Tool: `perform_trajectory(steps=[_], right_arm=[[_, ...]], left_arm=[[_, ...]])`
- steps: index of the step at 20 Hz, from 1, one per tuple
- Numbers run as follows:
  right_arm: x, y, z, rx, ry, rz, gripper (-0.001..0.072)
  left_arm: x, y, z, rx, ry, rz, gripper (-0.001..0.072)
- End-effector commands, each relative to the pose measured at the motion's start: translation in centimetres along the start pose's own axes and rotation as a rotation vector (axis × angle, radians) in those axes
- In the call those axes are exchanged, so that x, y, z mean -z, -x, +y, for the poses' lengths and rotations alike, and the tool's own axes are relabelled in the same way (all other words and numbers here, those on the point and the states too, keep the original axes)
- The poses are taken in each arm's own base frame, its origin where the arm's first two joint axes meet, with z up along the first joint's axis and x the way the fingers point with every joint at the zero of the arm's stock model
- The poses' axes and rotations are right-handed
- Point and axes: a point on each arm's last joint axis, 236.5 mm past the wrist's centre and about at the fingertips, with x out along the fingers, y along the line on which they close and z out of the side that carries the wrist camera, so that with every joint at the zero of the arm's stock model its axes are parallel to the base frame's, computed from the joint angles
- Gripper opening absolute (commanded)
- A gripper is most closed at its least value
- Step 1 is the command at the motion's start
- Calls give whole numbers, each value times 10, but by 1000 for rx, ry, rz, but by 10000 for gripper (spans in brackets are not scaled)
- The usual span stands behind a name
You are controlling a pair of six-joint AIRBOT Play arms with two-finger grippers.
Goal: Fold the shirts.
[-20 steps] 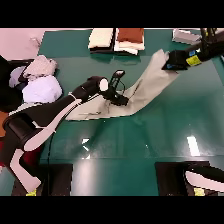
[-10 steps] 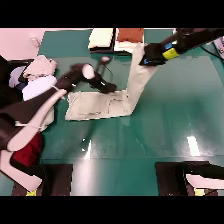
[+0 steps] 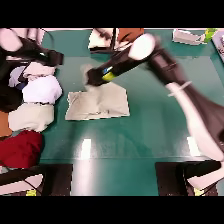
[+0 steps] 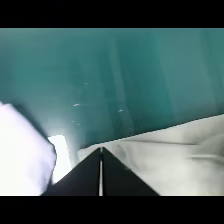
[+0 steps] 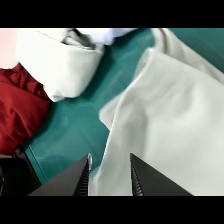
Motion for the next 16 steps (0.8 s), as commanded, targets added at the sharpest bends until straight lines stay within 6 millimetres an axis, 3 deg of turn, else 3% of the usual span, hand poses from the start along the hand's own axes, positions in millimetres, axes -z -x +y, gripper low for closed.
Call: perform_trajectory(steps=[1,3,7,10,14,15,16], right_arm=[[-4,-64,20,-70,65,-42,305],[-11,-50,5,-16,70,-38,305],[3,25,-102,339,9,87,305],[30,77,-163,484,-112,179,305],[86,106,-216,551,-317,234,306],[100,107,-226,560,-371,238,391],[114,107,-237,571,-436,238,638]], left_arm=[[-5,45,21,-60,-3,-55,25],[0,52,20,-59,-9,-40,24],[12,52,10,-16,-6,8,24],[12,47,-7,57,9,-2,24],[14,36,-18,105,8,-5,24],[17,33,-19,114,6,3,24],[19,30,-21,123,1,6,24]])
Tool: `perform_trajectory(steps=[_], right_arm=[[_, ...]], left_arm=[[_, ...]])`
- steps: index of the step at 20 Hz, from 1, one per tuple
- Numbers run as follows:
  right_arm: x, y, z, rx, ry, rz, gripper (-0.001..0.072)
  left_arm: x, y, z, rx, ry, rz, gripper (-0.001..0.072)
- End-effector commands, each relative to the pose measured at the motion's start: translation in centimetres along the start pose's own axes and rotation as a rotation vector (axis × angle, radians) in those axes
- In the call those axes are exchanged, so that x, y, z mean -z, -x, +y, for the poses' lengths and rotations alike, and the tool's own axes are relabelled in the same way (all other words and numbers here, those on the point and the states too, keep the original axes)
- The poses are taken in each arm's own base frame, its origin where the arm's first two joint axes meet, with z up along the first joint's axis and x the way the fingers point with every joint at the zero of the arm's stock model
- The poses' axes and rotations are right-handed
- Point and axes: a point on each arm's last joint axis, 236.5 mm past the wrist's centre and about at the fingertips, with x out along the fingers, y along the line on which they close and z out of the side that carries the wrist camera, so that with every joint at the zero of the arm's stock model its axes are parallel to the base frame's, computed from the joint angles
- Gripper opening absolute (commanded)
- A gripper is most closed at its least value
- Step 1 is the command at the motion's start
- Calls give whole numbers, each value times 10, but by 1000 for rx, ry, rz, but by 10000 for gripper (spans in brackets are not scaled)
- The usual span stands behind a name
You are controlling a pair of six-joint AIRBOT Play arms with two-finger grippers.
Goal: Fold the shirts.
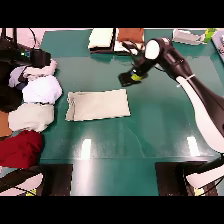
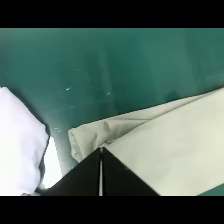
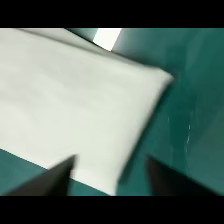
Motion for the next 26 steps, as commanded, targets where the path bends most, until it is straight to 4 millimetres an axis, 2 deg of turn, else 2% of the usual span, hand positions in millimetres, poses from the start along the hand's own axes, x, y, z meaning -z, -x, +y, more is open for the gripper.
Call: perform_trajectory(steps=[1,3,5,10,11,13,15,16,17,19,21,22,24,26], right_arm=[[38,-23,-52,60,-212,79,676],[52,-47,-52,39,-266,121,675],[55,-73,-28,-80,-340,159,674],[42,-118,11,-171,-365,122,669],[41,-124,16,-178,-362,116,639],[43,-132,20,-173,-339,119,406],[39,-132,23,-177,-292,94,65],[34,-127,22,-174,-287,72,27],[25,-117,15,-162,-278,34,15],[4,-82,-11,-119,-268,-64,15],[-11,-33,-56,-59,-298,-155,15],[-12,-6,-85,-21,-327,-187,15],[0,45,-151,101,-389,-229,15],[25,95,-216,239,-459,-257,15]], left_arm=[[5,-11,-10,51,-2,5,24],[10,-17,-14,73,12,15,24],[15,-20,-15,79,12,27,24],[19,-22,-15,81,1,41,24],[19,-22,-15,81,1,41,24],[19,-22,-15,81,1,41,24],[18,-22,-16,83,3,37,23],[18,-22,-16,84,3,37,23],[18,-22,-19,87,-4,36,23],[19,-24,-35,105,-42,38,23],[19,-24,-65,148,-104,28,23],[21,-25,-80,168,-132,28,23],[24,-24,-104,202,-181,28,23],[27,-23,-122,229,-210,26,23]])
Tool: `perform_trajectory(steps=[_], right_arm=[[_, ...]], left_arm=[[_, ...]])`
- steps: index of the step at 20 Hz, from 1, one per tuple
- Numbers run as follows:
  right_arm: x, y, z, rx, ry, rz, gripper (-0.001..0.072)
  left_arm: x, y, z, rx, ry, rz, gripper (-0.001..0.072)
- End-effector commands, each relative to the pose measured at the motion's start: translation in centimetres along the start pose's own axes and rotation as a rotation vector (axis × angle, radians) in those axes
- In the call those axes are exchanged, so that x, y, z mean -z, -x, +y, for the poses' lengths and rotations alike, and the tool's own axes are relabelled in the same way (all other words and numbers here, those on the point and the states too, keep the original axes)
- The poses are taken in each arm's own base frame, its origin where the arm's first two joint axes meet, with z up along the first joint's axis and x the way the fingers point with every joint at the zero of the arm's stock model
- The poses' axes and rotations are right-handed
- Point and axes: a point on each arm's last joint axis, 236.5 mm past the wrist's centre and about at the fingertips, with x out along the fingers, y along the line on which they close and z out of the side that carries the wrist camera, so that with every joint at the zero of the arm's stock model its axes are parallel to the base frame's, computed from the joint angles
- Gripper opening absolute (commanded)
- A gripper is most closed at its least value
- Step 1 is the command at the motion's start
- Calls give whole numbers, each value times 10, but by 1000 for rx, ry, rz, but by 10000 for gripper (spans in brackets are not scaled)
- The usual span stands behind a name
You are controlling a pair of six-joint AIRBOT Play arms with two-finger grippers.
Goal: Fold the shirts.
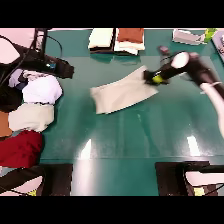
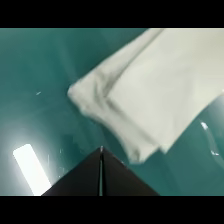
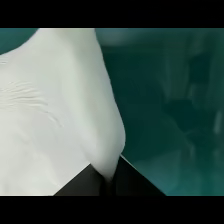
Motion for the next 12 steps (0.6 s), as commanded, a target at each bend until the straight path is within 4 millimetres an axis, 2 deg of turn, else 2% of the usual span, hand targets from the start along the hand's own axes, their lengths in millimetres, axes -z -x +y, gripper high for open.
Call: perform_trajectory(steps=[1,4,7,8,10,12], right_arm=[[-19,85,-118,231,-81,-93,15],[-14,146,-211,358,-233,-159,15],[9,188,-292,448,-426,-209,15],[23,198,-316,475,-494,-219,15],[59,208,-351,514,-618,-212,15],[100,210,-372,536,-723,-182,15]], left_arm=[[-1,-5,-33,45,-56,-6,23],[-1,-5,-37,52,-26,-3,23],[-1,-5,-37,50,-2,-3,23],[0,-5,-37,50,15,-2,23],[0,-5,-37,50,16,-1,23],[0,-5,-37,50,16,-1,23]])
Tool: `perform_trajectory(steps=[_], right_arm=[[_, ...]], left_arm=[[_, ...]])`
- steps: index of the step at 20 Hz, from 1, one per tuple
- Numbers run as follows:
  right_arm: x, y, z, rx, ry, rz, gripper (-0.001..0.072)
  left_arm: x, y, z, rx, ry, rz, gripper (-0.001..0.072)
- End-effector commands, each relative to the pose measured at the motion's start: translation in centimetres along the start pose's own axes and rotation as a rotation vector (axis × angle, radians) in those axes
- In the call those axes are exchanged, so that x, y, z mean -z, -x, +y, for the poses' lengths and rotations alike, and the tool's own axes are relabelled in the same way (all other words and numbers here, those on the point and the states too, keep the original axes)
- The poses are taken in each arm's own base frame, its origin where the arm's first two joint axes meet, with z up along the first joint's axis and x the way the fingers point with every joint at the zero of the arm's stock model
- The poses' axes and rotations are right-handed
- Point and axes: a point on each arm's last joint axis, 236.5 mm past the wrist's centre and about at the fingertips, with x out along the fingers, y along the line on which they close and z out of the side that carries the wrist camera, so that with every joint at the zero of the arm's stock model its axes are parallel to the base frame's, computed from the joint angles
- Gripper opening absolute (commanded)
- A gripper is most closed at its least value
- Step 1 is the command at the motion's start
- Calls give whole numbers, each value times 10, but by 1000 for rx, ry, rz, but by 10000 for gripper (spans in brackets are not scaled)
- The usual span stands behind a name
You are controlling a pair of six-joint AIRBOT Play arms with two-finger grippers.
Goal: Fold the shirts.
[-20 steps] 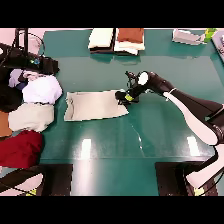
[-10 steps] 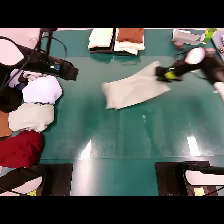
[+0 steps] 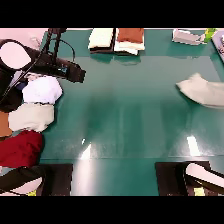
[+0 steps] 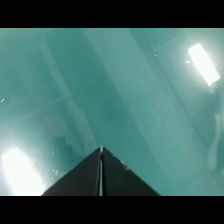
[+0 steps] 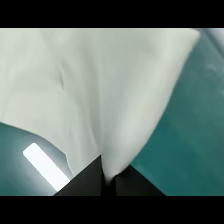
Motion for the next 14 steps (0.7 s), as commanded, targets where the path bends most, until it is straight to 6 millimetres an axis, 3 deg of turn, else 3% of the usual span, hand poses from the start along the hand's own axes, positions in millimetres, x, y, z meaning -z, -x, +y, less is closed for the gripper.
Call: perform_trajectory(steps=[1,5,9,10,11,12,14], right_arm=[[34,-6,-75,90,-169,52,15],[82,-17,-85,104,-205,119,15],[115,-27,-85,109,-215,171,29],[118,-27,-86,110,-199,174,160],[117,-25,-92,129,-180,172,341],[115,-22,-97,149,-170,168,430],[95,-6,-95,141,-170,120,462]], left_arm=[[0,0,-1,0,10,-1,23],[0,0,0,0,7,-1,24],[1,0,-1,0,6,2,24],[1,0,-1,0,3,3,24],[1,0,-1,0,-1,4,24],[1,0,-1,0,-1,4,24],[2,0,-1,1,0,6,24]])
